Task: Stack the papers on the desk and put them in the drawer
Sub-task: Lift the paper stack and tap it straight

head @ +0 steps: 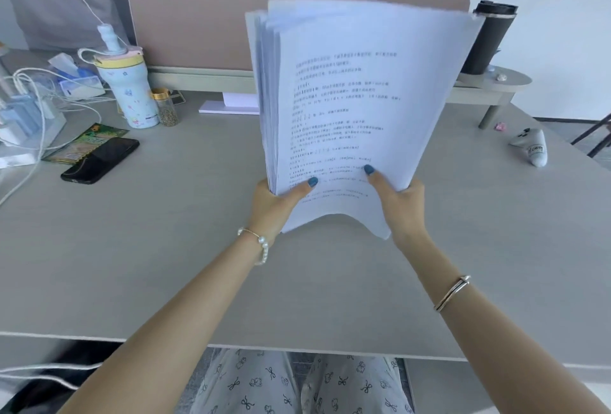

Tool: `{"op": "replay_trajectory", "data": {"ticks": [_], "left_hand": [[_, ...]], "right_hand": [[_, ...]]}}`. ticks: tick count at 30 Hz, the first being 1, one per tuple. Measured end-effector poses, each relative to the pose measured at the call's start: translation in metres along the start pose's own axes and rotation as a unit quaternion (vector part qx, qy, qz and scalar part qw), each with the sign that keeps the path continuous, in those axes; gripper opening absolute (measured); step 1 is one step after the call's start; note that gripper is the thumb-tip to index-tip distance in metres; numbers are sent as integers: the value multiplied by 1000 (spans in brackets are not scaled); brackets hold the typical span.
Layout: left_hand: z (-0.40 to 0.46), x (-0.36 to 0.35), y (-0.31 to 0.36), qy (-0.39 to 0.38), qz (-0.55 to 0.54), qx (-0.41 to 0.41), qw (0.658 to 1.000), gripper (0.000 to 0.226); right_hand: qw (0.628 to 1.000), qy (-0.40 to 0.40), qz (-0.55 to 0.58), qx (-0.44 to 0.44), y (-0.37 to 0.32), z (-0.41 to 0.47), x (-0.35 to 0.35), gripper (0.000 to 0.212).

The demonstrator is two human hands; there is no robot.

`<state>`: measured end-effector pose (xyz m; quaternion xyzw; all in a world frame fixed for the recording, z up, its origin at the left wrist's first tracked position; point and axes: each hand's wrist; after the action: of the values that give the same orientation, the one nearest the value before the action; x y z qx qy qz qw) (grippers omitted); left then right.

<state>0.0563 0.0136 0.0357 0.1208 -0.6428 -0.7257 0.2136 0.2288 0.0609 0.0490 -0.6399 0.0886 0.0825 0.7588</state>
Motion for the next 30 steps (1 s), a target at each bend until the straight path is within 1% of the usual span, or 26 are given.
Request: {"op": "replay_trajectory", "data": {"ticks": [2,3,6,7,9,12,15,19,20,21,23,24,27,30], "left_hand": [[3,0,3,-8,-6,-18,1000,20],[3,-1,-2,-14,-3,-14,1000,21],[-6,-2,-27,-21,12,29,999,23],[-8,-2,-30,-22,12,30,999,24],[-6,0,-22,-19,7,8,1000,32],[6,14,-5,-20,10,-57,998,42],[16,20,6,-27,-9,-82,996,37],[23,20,23,-7,-52,-63,997,32],[24,21,25,-12,-59,-60,996,29],[24,22,25,-21,-61,-58,996,26],[20,17,20,-31,-45,-51,997,25],[17,12,17,-24,-42,-47,998,27],[12,4,15,6,-51,-55,997,35],[15,8,18,-15,-51,-57,997,29]], "right_hand": [[1000,-5,9,15,-5,3,3,8],[1000,-7,6,9,-1,3,5,8],[998,-12,-17,-54,21,-9,10,9],[998,-13,-21,-62,24,-11,10,10],[998,-10,-23,-52,21,-8,11,13],[999,-18,-43,-21,8,-1,16,17],[997,-35,-70,6,7,-2,16,14],[995,-57,-73,23,1,-2,14,16],[995,-66,-67,28,-1,-1,16,20],[995,-71,-63,32,-1,0,17,28],[997,-60,-43,36,2,-2,16,40],[998,-48,-35,36,4,-4,15,39],[999,-36,-26,31,9,-5,15,26],[998,-26,-37,40,7,-4,20,28]]}}
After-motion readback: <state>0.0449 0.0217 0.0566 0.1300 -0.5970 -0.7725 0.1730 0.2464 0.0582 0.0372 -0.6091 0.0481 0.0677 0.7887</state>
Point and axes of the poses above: each hand's wrist, its own z-axis towards the middle knuckle, its own x-axis out of the back of the hand, y = z × x, and after that the axes turned 11 degrees about z, right-handed
